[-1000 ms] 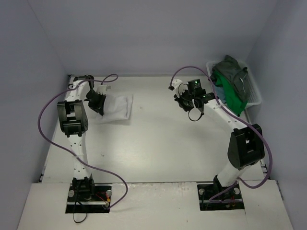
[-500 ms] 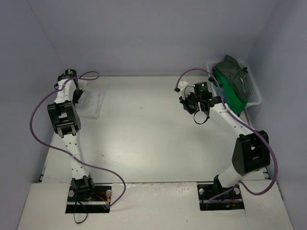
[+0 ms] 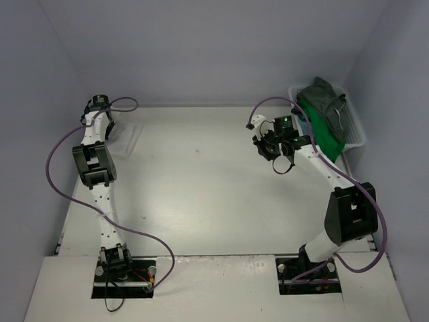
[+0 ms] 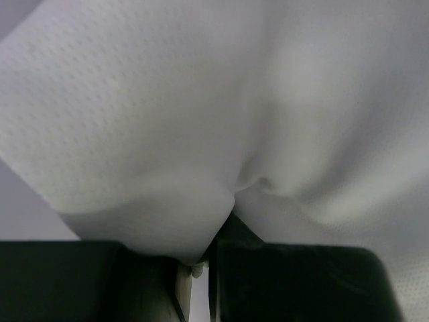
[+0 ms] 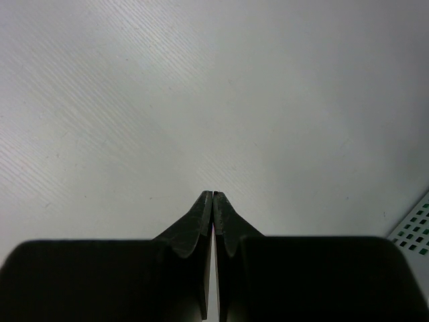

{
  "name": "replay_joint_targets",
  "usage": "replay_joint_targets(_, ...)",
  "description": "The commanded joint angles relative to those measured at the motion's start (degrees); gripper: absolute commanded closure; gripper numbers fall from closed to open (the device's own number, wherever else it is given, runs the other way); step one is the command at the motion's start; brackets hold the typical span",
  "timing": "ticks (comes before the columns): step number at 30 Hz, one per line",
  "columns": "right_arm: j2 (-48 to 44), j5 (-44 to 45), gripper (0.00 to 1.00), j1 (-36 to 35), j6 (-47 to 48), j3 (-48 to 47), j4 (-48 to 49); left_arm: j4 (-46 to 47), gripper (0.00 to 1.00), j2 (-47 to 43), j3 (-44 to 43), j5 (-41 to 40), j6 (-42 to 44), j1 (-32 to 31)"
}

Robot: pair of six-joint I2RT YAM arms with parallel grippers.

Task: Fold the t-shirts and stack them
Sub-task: Neatly place the folded tshirt to the corner

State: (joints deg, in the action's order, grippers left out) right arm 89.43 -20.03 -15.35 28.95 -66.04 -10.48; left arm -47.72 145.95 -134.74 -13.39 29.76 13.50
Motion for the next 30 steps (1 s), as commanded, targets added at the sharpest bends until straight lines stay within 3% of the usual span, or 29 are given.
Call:
replay_joint_targets(1,-1.89,-0.98,1.00,0.41,-0.12,-0.49,2.48,1.41,1.00,0.03,-4.65,-0.59,-2.07,-0.23)
replay_joint_targets(12,-0.83,-0.71,1.00,0.41,-0.39,-0.76,2.75,-1.40,0.99,1.62,-9.84,4.59,-8.40,-0.93)
replay_joint_targets(13,-0.83,-0.71,1.00,0.41,-0.39,-0.67,2.83,-1.49,0.91,1.27,-9.76,5.12,-8.66,-0.93)
replay_joint_targets(14,-0.83,-0.80,1.00,0.41,-0.47,-0.58,2.75,-1.49,0.71,0.92,-9.23,6.17,-8.84,-0.93)
replay_joint_targets(16,-0.83,-0.80,1.00,0.41,-0.47,-0.49,2.83,-1.23,0.65,-0.04,-8.62,6.62,-9.28,-1.02)
replay_joint_targets(19,-1.01,-0.80,1.00,0.41,-0.56,-0.40,2.75,-1.32,0.44,-0.75,-8.17,6.27,-9.37,-1.02)
replay_joint_targets(22,-1.71,-0.71,1.00,0.41,-0.65,-0.23,2.75,-1.32,0.29,-1.89,-7.74,5.13,-9.28,-0.93)
replay_joint_targets(30,-3.47,1.92,1.00,0.41,0.32,0.39,1.52,0.44,0.25,-8.83,-4.39,-1.36,-8.14,-0.93)
